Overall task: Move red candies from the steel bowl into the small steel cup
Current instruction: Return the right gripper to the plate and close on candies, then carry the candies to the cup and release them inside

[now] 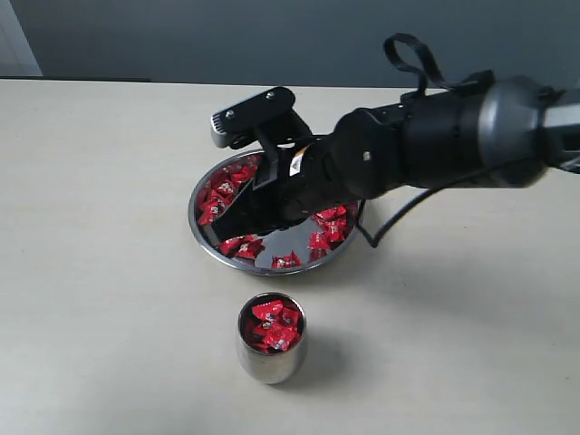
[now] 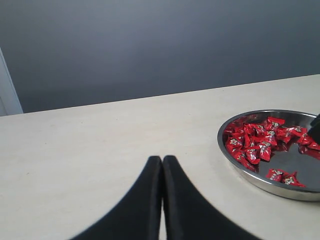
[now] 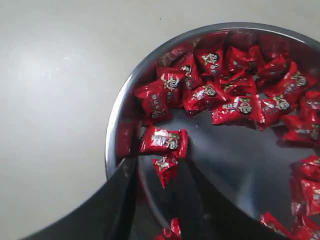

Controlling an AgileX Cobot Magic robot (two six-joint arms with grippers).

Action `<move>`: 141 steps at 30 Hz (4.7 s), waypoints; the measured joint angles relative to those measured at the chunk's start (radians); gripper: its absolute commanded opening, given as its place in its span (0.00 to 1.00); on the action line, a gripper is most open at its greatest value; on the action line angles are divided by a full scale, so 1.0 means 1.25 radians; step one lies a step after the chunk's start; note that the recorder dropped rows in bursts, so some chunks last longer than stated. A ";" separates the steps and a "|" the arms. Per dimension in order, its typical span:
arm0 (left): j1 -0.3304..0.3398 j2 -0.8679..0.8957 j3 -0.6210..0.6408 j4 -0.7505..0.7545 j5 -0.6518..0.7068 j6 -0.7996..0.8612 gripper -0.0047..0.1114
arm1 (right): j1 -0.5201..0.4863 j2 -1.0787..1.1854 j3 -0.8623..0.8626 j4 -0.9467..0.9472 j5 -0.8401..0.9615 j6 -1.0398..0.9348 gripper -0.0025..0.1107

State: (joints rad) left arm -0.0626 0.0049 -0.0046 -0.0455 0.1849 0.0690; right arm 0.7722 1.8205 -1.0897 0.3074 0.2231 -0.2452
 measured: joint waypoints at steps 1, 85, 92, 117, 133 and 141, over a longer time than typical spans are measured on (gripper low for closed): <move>0.000 0.000 0.000 0.000 0.000 0.000 0.06 | 0.000 0.020 -0.018 -0.003 0.011 -0.002 0.34; 0.000 0.000 0.000 0.000 0.000 0.000 0.06 | -0.066 0.169 -0.247 0.088 0.147 -0.007 0.02; 0.000 0.000 0.000 0.000 0.000 0.000 0.06 | -0.066 0.175 -0.247 -0.088 0.194 0.074 0.02; 0.000 0.000 0.000 0.000 0.000 0.000 0.06 | -0.066 0.216 -0.247 -0.257 0.338 0.141 0.40; 0.000 0.000 0.000 0.000 0.000 0.000 0.06 | -0.066 0.198 -0.247 -0.255 0.323 0.174 0.02; 0.000 0.000 0.000 0.000 0.000 0.000 0.06 | -0.057 0.039 -0.231 -0.145 0.370 0.163 0.02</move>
State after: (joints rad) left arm -0.0626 0.0049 -0.0046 -0.0455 0.1849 0.0690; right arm 0.7012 1.8698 -1.3779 0.1258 0.6855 -0.0415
